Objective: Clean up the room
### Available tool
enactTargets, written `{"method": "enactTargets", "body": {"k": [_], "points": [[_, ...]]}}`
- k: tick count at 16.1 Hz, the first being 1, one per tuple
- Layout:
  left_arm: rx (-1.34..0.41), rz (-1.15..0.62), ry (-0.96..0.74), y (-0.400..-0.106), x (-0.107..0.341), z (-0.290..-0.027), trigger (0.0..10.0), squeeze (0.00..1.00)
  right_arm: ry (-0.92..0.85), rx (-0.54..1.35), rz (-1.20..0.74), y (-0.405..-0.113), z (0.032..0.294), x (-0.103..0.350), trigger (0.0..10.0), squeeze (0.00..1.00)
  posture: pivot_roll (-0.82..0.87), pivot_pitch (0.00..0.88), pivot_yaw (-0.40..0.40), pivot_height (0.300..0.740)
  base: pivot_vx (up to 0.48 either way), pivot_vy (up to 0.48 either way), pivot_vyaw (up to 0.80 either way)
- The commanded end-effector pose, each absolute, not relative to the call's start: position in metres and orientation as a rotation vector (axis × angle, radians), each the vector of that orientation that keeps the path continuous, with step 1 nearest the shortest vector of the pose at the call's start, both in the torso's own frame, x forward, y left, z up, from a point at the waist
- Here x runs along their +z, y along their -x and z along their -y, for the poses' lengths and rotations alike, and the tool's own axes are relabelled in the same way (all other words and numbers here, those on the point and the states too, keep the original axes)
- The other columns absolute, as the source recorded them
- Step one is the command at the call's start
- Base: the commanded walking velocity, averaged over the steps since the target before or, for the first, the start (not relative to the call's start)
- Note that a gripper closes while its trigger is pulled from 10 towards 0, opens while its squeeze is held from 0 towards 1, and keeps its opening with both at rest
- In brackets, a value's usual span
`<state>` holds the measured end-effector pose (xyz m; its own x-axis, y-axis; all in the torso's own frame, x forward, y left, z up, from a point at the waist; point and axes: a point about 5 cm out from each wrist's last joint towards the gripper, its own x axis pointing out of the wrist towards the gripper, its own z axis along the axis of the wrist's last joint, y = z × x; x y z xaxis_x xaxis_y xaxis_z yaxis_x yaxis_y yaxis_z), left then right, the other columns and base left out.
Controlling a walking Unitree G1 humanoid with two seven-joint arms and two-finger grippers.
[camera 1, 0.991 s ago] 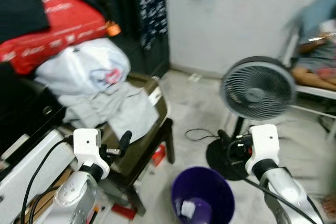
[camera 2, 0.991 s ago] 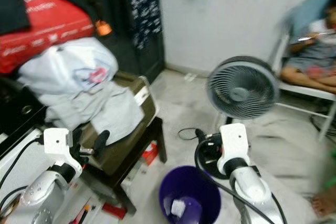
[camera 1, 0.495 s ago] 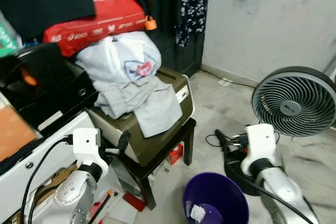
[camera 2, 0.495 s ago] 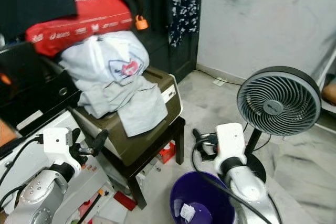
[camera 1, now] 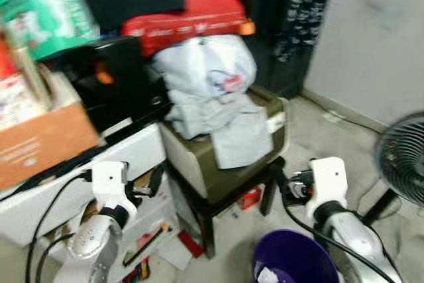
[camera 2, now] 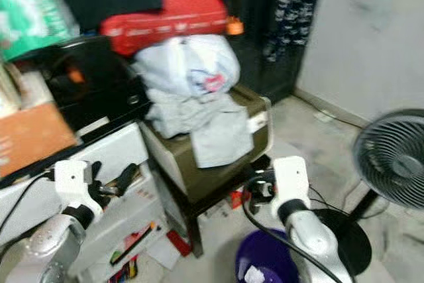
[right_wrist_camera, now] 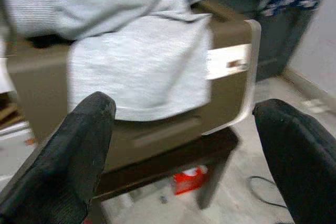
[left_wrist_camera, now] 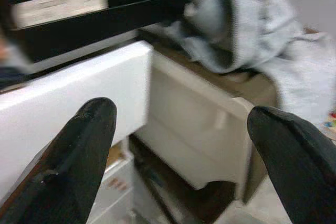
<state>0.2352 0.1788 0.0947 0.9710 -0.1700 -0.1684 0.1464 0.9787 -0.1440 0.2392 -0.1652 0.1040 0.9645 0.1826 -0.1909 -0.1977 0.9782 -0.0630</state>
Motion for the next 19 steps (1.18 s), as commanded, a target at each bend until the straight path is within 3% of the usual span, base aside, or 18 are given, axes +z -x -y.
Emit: {"method": "enactTargets", "body": {"k": [1,5,11,19], "points": [[-0.153,-0.173,0.122,-0.2365,0.0962,-0.1791,10.0,0.00,0.086,0.193,-0.181,-0.2401,0.1667,0.1062,10.0,0.00,-0.20,0.000,0.038,0.740,0.000,0.000,0.51],[-0.149,-0.172,0.121,-0.2364,0.0961,-0.1794,10.0,0.00,0.085,0.198,-0.185,-0.2403,0.1663,0.1054,10.0,0.00,-0.20,0.000,0.038,0.740,0.000,0.000,0.51],[-0.154,-0.176,0.125,-0.2367,0.0945,-0.1774,10.0,0.00,0.095,0.209,-0.193,-0.2406,0.1663,0.1035,10.0,0.00,-0.20,0.000,0.033,0.740,0.000,0.000,0.00],[-0.156,-0.181,0.126,-0.2369,0.0938,-0.1769,10.0,0.00,0.094,0.214,-0.199,-0.2407,0.1657,0.1027,10.0,0.00,-0.20,0.000,0.033,0.740,0.000,0.000,0.70]]}}
